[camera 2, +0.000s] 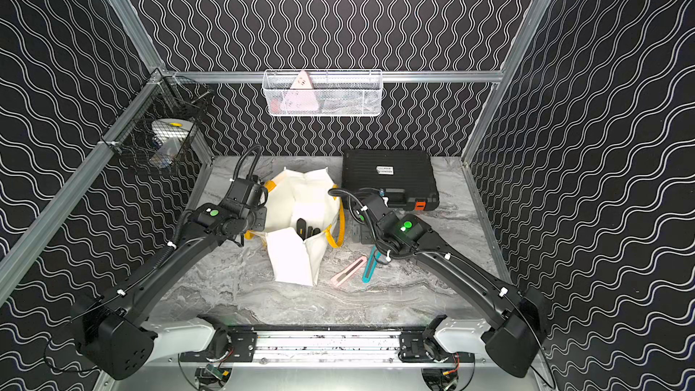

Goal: Place the art knife into the pouch
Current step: Pick up the utility knife at the center of the board.

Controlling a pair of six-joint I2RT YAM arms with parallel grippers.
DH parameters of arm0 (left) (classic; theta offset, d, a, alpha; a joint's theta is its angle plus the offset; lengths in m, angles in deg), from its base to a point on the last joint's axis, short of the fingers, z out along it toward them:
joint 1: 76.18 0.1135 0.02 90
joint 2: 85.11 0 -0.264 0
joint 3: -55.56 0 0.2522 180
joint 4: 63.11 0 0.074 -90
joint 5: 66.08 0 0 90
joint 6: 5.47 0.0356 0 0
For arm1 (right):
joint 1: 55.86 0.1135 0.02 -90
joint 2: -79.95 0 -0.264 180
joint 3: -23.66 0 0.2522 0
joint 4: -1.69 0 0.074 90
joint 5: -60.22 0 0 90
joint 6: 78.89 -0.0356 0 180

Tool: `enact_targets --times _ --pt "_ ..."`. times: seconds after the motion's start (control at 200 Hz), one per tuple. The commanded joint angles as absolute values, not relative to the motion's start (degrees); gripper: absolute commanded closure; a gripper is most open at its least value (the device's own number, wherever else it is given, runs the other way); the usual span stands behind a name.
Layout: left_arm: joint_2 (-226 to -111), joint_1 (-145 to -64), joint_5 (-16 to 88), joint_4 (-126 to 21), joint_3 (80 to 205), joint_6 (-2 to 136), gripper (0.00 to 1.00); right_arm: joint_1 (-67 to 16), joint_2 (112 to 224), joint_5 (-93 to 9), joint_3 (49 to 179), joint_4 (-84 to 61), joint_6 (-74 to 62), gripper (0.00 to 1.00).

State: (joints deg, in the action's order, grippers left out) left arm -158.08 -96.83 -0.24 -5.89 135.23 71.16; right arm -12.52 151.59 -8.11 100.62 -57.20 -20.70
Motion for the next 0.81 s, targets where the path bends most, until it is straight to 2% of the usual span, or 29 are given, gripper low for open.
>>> enact_targets --times 0.0,0.115,0.37,0.545,0.71,0.8 --pt "-158.05 -96.79 -0.91 -7.08 135.15 71.69 1.00 -12.95 149.08 -9.41 95.49 -54.50 -26.27 0.00" --pt "-158.03 -96.81 -0.80 -7.14 135.15 71.69 1.00 -15.93 150.15 -13.78 91.78 -52.91 -27.96 0.02" --pt "-158.08 -96.88 -0.55 -7.21 135.06 71.78 1.00 -25.52 159.04 -30.43 85.73 -45.04 -27.19 0.17" --pt "-158.26 -96.91 -0.42 -7.17 135.07 71.87 1.00 -25.62 164.08 -32.15 86.63 -44.11 -25.54 0.26" --pt "-158.33 -96.85 -0.27 -7.31 135.06 71.96 1.00 -25.66 166.37 -30.06 87.31 -44.76 -24.88 0.29" --pt "-158.32 -96.92 -0.13 -7.21 135.19 71.96 1.00 -25.59 168.31 -28.11 88.85 -46.57 -24.49 0.35"
